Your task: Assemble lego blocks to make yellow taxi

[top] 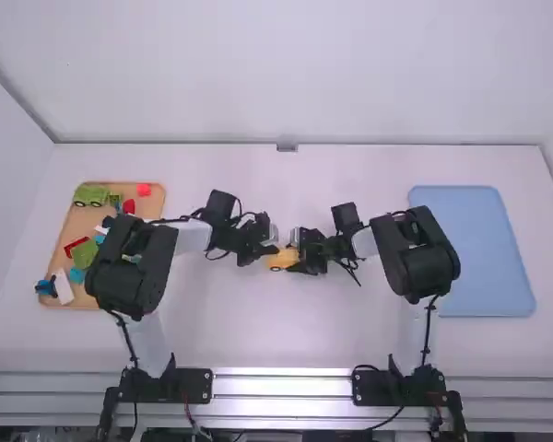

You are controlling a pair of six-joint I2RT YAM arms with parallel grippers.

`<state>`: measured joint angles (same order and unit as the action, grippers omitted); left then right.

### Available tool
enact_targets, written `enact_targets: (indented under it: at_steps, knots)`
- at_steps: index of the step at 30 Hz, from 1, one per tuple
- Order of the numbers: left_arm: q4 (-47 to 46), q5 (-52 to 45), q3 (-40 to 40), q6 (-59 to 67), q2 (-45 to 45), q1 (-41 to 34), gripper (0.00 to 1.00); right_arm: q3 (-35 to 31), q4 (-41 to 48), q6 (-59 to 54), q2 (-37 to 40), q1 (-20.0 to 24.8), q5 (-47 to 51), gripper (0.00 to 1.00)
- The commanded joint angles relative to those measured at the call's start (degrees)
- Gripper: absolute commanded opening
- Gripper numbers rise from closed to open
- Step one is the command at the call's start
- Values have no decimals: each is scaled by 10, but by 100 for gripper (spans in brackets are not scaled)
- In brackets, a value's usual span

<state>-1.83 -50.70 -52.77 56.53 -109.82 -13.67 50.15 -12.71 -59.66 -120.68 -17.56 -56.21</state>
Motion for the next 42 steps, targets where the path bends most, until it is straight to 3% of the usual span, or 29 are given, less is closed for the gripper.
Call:
enact_targets:
  at_steps: [1,9,16,21,23,24,25,26,28,33,35,36,37,42]
  knots:
    - [-30,81,23,-6,-37,-10,2,-3,1,11,-8,-5,9,30]
    - [-5,35,15,-6,-34,-5,2,-3,2,11,-8,-5,10,30]
    - [-14,-66,-56,-8,22,19,2,-3,1,11,-8,-5,10,30]
    - [-13,-60,-83,-33,54,35,6,-3,-1,11,-8,-5,10,32]
    - [-11,-32,-91,-66,63,45,43,-3,-3,11,-8,-5,10,39]
    - [-12,-21,-94,-80,64,49,80,-3,-3,11,-8,-5,10,53]
    - [-12,-17,-94,-85,64,51,96,-3,-3,11,-8,-5,10,57]
    - [-11,-9,-95,-100,64,56,99,-3,-3,11,-8,-5,13,69]
    - [-7,-7,-95,-134,64,65,99,-1,-5,30,-8,-5,30,77]
    - [0,-8,-95,-214,64,89,99,30,33,73,-2,-4,63,82]
    - [7,-9,-95,-270,64,108,99,49,94,54,19,-4,72,84]
    - [9,-9,-95,-291,64,117,99,57,127,38,30,-4,75,95]
    - [11,-9,-95,-312,64,126,99,64,153,26,38,-4,80,99]
    - [12,-8,-95,-408,64,181,99,112,316,-23,103,-4,162,99]
